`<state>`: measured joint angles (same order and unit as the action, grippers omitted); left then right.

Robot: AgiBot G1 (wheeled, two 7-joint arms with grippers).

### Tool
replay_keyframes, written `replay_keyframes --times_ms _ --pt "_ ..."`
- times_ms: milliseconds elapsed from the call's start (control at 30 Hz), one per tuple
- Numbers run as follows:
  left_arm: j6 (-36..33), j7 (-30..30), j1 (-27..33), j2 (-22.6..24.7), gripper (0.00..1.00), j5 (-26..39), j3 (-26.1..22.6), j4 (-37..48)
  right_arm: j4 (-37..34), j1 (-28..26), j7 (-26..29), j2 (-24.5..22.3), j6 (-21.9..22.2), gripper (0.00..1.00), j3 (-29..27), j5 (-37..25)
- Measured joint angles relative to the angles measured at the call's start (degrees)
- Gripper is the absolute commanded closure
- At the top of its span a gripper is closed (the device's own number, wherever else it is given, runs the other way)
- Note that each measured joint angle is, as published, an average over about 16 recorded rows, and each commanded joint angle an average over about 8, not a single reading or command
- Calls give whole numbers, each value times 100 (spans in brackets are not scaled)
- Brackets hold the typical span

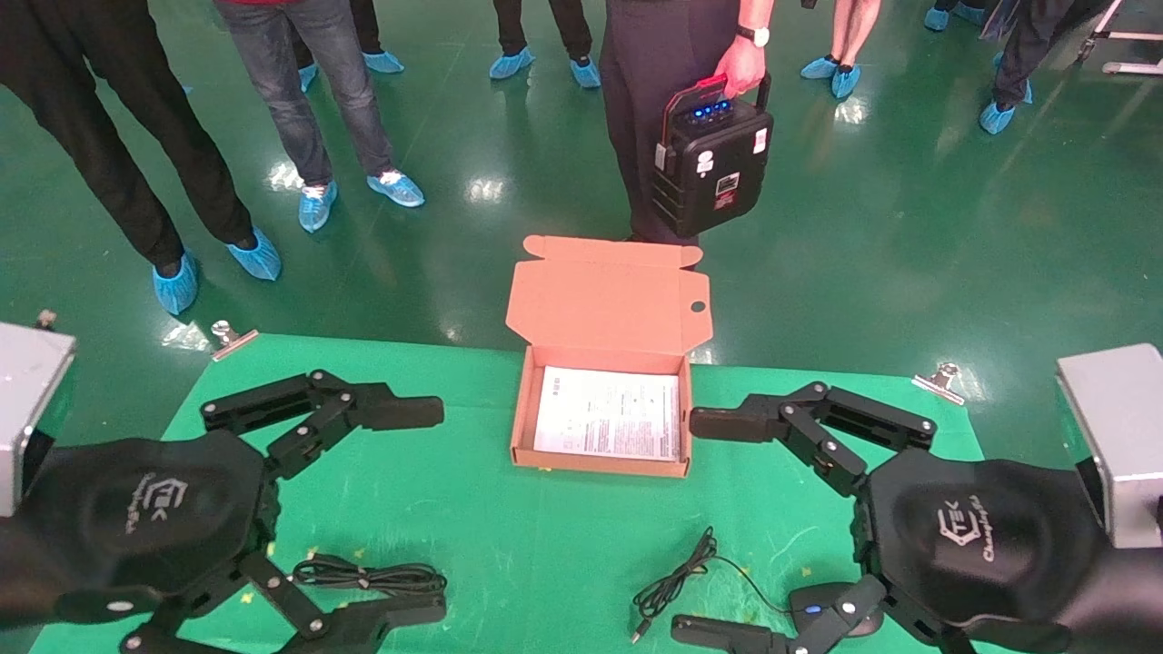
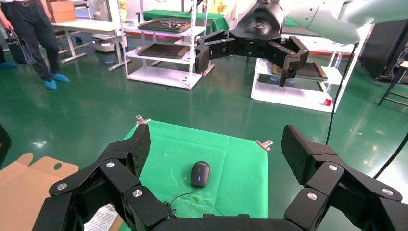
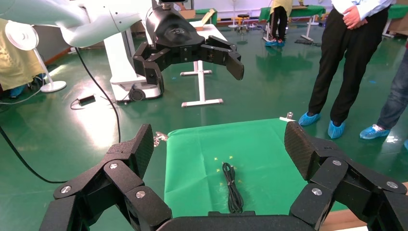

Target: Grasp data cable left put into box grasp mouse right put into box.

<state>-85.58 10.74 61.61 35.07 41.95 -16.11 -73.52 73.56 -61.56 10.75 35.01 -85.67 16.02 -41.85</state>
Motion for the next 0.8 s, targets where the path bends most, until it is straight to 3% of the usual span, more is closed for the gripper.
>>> replay_keyframes --times_ms 800 --pt "0 0 0 0 0 0 0 0 0 0 0 0 0 0 0 0"
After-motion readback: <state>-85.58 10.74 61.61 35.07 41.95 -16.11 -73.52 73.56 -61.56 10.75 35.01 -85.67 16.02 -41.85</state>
